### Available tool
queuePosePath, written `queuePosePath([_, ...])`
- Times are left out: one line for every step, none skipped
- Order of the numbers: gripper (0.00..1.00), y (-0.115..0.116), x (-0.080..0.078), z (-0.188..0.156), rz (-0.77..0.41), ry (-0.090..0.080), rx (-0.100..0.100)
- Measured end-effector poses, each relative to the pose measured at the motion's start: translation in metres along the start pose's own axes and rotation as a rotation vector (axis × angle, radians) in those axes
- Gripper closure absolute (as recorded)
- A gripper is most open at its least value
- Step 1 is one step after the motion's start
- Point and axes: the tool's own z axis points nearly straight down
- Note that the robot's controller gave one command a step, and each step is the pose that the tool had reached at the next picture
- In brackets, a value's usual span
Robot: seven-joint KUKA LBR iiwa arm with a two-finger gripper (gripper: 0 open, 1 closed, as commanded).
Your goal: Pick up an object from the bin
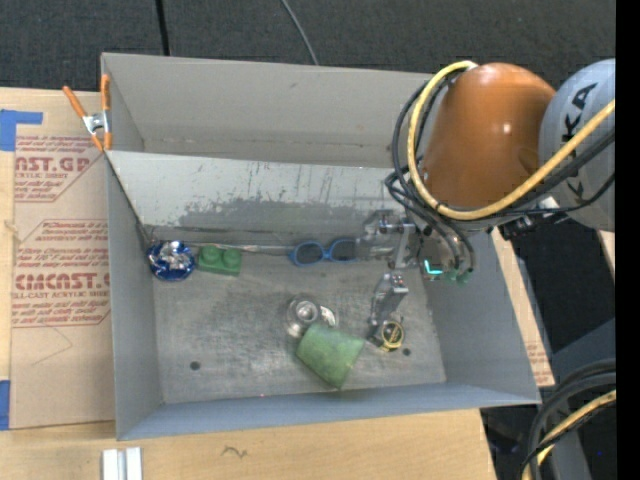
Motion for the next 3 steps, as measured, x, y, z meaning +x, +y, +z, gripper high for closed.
queuePosePath([0.0, 0.048, -0.049, 0.022, -0.233, -0.009, -0.001])
queuePosePath([0.0, 0.036, -0.025, 0.162, -0.369, -0.006, 0.0])
queuePosePath([1.0, 0.036, -0.026, 0.158, -0.368, -0.009, 0.0])
